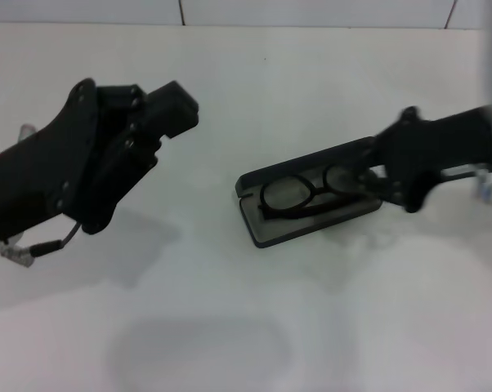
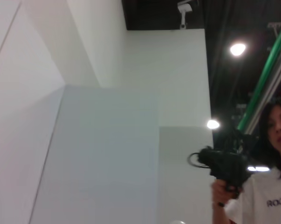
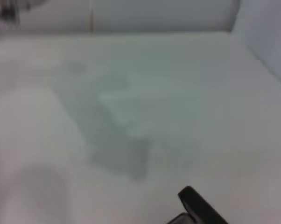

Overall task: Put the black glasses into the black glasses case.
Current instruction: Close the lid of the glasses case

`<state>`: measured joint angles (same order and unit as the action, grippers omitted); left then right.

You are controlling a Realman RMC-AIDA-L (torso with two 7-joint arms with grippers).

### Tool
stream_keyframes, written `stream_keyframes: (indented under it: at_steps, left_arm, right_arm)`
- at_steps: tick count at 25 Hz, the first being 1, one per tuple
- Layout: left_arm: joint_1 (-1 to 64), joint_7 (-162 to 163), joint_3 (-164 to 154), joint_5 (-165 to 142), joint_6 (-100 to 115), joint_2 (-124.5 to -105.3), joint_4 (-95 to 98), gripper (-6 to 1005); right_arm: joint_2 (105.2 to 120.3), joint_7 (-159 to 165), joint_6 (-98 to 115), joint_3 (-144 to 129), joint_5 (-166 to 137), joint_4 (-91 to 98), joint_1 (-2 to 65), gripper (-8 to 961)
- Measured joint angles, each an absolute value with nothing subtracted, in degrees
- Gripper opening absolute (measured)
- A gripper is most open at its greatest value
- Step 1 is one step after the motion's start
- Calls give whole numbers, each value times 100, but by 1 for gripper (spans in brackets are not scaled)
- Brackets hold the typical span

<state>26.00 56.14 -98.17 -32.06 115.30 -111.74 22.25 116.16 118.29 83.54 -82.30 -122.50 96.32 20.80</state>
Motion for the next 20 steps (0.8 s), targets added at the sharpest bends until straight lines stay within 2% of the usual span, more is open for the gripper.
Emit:
stream_keyframes:
  at_steps: [10, 13, 20]
  left_arm:
    - [3905, 6637, -9800, -4275, 9936, -11060, 2196, 46]
    - [4343, 6966, -9799, -4675, 9169, -11098, 2205, 59]
    - [4821, 7303, -9800, -5336, 7785, -11257, 2253, 89]
  right_arm:
    - [11612, 10639, 9775, -4870, -11006, 8383, 1344, 137]
    - [11598, 10191, 9805, -4416, -10961, 7801, 1189, 137]
    - [11579, 9478, 9447, -4139, -10996, 6715, 1055, 137]
